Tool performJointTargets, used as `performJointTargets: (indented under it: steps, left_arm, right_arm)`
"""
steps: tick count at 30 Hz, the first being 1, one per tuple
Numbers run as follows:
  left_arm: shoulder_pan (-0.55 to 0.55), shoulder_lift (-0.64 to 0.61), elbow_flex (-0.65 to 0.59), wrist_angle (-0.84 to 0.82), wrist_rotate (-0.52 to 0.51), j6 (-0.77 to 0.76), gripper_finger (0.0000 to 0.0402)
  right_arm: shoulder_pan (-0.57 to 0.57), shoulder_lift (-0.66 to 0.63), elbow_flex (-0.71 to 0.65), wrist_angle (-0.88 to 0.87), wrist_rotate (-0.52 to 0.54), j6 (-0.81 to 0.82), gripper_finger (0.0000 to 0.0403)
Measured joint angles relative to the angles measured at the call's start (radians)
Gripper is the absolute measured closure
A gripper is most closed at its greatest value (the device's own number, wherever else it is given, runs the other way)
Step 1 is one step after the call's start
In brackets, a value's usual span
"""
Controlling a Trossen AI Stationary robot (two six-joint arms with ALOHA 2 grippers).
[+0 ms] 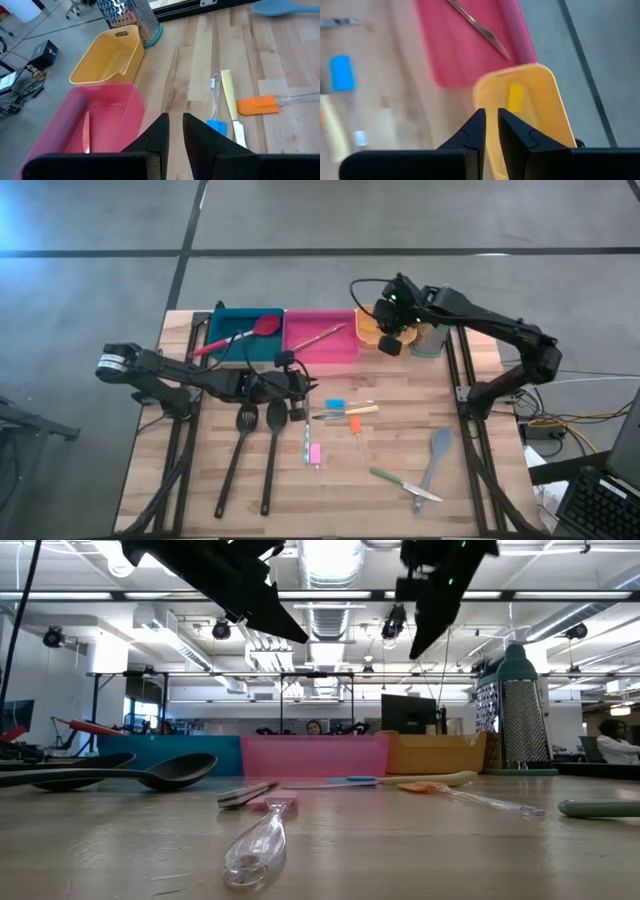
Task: Pick & Place Kitchen Items
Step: Put the left black serving spoon into the blue bin
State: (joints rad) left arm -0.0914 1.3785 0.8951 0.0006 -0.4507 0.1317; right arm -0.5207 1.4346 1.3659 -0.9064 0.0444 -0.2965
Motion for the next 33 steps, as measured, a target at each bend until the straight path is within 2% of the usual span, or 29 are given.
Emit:
performJointTargets:
  steps: [14, 24, 29, 33]
  left_arm:
    - [0.0, 0.0, 0.0, 0.0, 0.001, -0.038, 0.0344]
    - [0.0, 0.0, 0.0, -0.04, 0.008, -0.111, 0.0339]
    - [-0.008, -0.001, 0.028, -0.206, 0.01, -0.219, 0.0345]
    - [-0.02, -0.002, 0.071, -0.436, 0.025, -0.368, 0.0346]
  right_arm:
    - [0.263, -0.237, -0.001, -0.011, 0.002, 0.211, 0.036]
    - [0.459, -0.282, -0.001, -0.034, 0.008, 0.33, 0.036]
    - [0.565, -0.263, -0.008, -0.035, 0.011, 0.379, 0.0365]
    - [0.641, -0.239, -0.019, -0.035, 0.022, 0.413, 0.0374]
